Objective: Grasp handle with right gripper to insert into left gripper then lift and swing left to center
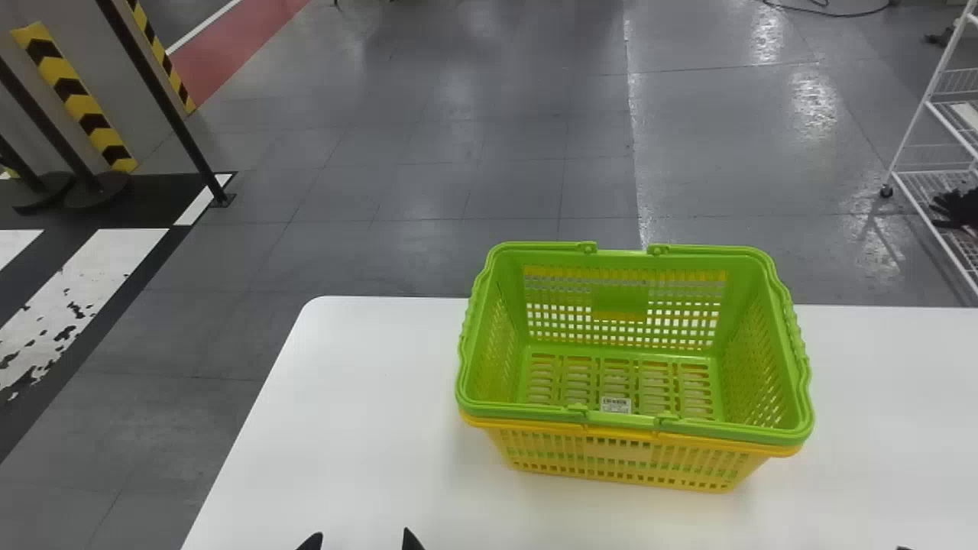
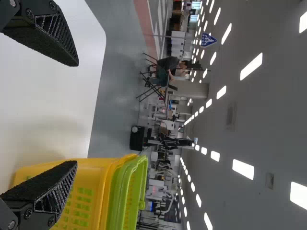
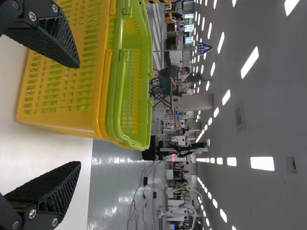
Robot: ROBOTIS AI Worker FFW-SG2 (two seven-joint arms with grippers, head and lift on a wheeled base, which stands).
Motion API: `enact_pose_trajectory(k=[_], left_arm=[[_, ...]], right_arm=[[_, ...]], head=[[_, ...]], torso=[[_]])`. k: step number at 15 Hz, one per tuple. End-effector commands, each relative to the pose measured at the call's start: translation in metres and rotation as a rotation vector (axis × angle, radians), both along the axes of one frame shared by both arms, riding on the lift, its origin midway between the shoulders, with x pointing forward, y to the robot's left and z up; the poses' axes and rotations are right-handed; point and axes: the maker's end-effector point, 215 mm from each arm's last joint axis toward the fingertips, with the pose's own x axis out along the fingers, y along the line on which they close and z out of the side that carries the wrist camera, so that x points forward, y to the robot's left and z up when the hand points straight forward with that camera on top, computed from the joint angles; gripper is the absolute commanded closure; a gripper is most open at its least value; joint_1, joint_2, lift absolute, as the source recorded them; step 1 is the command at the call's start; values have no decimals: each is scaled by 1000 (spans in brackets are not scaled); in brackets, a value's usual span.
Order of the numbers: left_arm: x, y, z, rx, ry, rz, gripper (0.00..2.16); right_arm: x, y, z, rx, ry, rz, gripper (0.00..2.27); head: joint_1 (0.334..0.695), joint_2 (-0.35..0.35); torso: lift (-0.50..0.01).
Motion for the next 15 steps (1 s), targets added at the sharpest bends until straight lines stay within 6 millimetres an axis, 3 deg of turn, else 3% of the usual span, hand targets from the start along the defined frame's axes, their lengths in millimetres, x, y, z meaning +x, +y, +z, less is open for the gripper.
enact_pose_trajectory(k=[1, 11, 15], left_arm=[[0, 0, 0, -1, 0, 0, 76], [2, -1, 4, -1, -12, -4, 36], [19, 2, 34, 39, -74, -43, 46]], right_arm=[[0, 0, 0, 1, 0, -1, 83], [0, -3, -3, 1, 9, -7, 97], [0, -3, -6, -1, 19, -7, 97]], head=[[695, 212], [695, 209], [695, 196]], torso=[[-93], [-93], [-93]])
